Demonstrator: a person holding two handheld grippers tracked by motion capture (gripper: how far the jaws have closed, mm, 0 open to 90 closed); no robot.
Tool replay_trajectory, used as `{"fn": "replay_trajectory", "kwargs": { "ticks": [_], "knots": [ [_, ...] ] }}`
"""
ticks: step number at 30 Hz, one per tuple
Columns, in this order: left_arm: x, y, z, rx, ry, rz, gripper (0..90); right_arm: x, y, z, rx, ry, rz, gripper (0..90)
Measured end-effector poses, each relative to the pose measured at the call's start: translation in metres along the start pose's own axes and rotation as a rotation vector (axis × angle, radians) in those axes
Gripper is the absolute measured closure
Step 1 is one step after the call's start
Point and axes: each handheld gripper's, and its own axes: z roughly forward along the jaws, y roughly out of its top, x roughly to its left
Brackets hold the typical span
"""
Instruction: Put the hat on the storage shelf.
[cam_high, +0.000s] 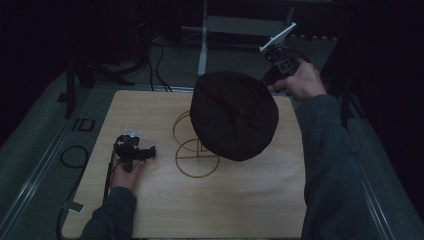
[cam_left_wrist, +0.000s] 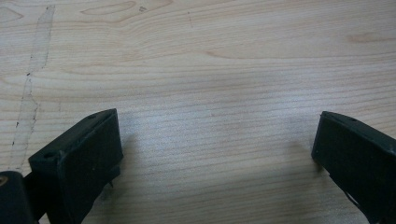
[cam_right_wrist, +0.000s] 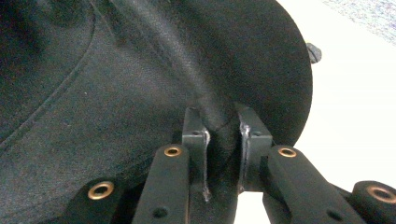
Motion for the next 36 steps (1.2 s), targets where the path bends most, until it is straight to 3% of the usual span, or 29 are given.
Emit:
{"fn": "replay_trajectory", "kwargs": {
  "ticks": [25, 36],
  "knots": [
    [0.000, 0.000, 0.000, 0.001, 0.000, 0.000, 1.2, 0.038, 0.033, 0.026, 0.016, 0.029, -0.044, 76.4],
    [0.000, 0.000, 0.000, 0.000, -0.001, 0.000, 1.2, 0.053, 0.044, 0.057, 0.066, 0.027, -0.062, 74.9]
  ]
}}
